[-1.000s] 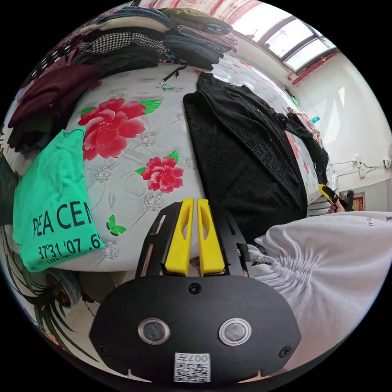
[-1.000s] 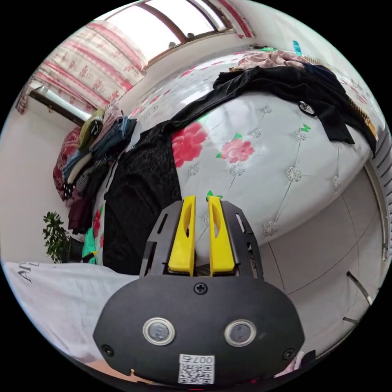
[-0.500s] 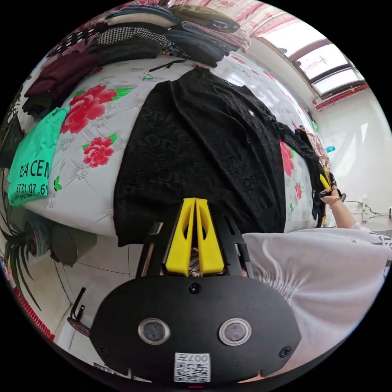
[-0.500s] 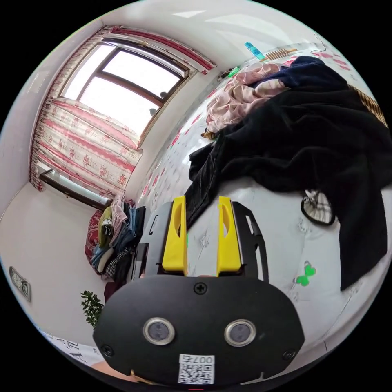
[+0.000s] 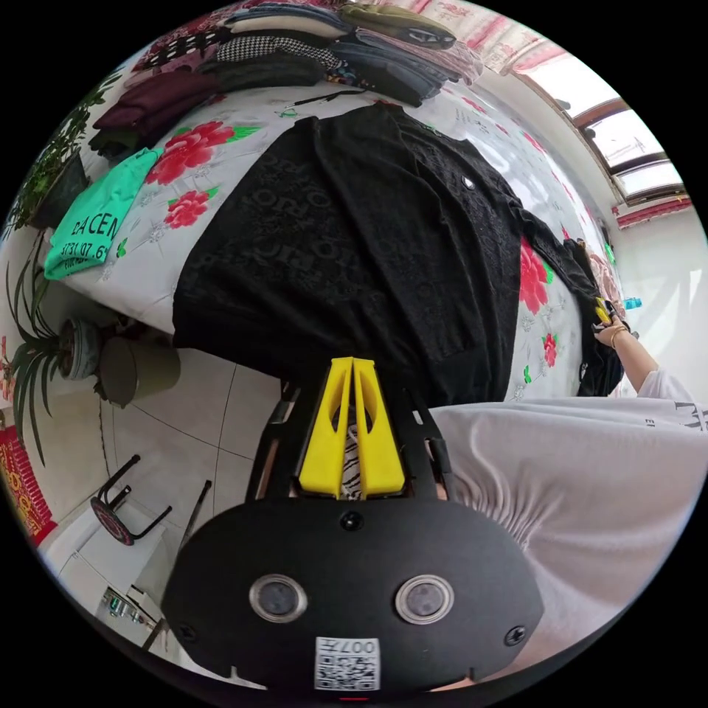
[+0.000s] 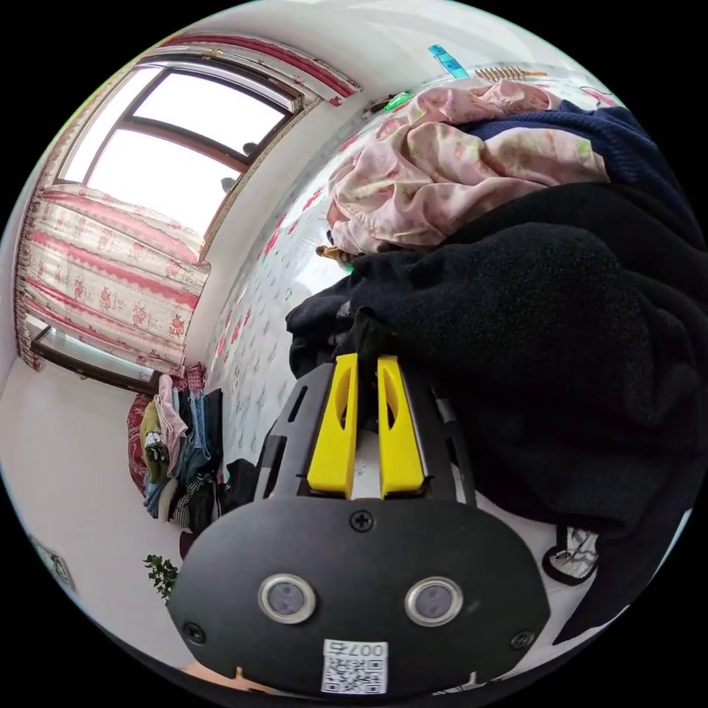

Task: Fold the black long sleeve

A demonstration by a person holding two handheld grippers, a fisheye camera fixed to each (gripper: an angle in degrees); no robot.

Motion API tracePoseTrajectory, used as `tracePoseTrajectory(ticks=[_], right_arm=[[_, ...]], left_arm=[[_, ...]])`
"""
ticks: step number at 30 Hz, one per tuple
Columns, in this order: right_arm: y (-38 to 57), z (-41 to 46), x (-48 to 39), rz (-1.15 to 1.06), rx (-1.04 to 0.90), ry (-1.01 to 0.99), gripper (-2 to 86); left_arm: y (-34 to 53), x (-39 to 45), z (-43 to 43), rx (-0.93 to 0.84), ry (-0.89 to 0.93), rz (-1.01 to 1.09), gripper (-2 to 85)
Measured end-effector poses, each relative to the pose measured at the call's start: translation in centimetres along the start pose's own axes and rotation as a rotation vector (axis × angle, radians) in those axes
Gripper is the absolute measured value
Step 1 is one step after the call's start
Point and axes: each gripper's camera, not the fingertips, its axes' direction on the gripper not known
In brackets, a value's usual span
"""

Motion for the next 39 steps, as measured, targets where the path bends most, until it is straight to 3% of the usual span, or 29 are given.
tracePoseTrajectory(ticks=[6,10,14,17,20,24,26,29,33,39], right_arm=[[-4.2,-0.7,-7.6,-0.165,0.005,-0.150,2.1],[-3.4,-2.9,-23.6,-0.692,-0.034,-0.260,1.4],[6.4,-5.4,-40.8,-1.285,-0.118,-0.361,1.3],[16.9,-5.8,-48.6,-1.588,-0.216,-0.456,1.4],[27.6,-3.6,-51.6,-1.744,-0.308,-0.515,1.5],[38.0,2.7,-50.8,-1.679,-0.508,-0.530,1.3],[43.5,6.5,-49.7,-1.655,-0.715,-0.470,0.8],[46.6,7.5,-49.0,-1.652,-0.835,-0.452,0.4],[46.0,6.7,-50.0,-1.658,-0.859,-0.426,0.5],[40.5,6.9,-49.4,-1.438,-0.760,-0.264,3.0]], left_arm=[[-1.7,0.4,1.1,0.020,0.052,0.070,-1.0],[-2.8,-0.2,0.7,0.074,0.094,0.124,-1.0],[-3.4,-1.8,0.4,0.115,0.133,0.176,-1.0],[-3.3,-3.9,0.1,0.141,0.154,0.185,-1.0],[-2.7,-6.7,-0.2,0.174,0.176,0.154,-1.0],[-1.9,-10.4,0.5,0.169,0.211,0.099,-0.9],[-1.6,-11.4,0.7,0.158,0.208,0.094,-0.9],[-1.5,-12.7,1.1,0.149,0.209,0.097,-0.8],[-2.6,-13.2,2.0,0.128,0.235,0.125,0.4],[-6.3,-11.6,2.5,0.126,0.229,0.221,7.2]])
